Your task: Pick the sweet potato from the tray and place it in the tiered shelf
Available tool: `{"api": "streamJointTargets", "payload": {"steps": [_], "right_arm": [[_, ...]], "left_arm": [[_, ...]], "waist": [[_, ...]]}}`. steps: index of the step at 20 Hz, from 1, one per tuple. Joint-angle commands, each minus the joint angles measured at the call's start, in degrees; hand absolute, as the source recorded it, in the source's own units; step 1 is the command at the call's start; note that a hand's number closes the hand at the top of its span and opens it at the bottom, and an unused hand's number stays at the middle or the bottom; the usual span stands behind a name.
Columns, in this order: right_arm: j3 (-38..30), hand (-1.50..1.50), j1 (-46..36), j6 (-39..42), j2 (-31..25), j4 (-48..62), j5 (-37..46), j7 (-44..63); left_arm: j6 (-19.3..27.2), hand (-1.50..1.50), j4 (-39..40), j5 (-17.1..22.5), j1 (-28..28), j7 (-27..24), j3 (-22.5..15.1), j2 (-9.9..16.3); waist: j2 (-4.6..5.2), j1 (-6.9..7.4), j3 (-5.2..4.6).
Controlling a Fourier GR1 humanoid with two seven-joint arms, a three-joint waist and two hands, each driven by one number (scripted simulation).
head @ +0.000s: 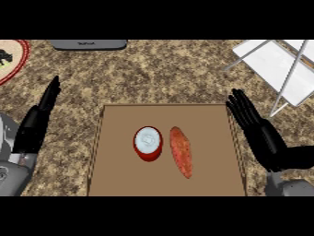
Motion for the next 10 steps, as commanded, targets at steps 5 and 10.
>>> {"api": "streamJointTargets", "payload": {"steps": [5, 10], "right_arm": [[-3.9, 1.5, -19.3, 3.4, -3.9, 4.0, 1.3, 3.6], [-7.9, -1.5, -20.1, -0.5, 1.6, 16.0, -4.0, 9.9]], "left_arm": [[-4.8, 0.0, -4.0, 9.0, -3.9, 9.5, 5.1, -2.4], [-6.8, 0.0, -5.1, 13.5, -3.8, 13.4, 6.1, -3.8]], "waist": [[-0.23, 3.09, 0.55], [0.1, 3.4, 0.65]]}}
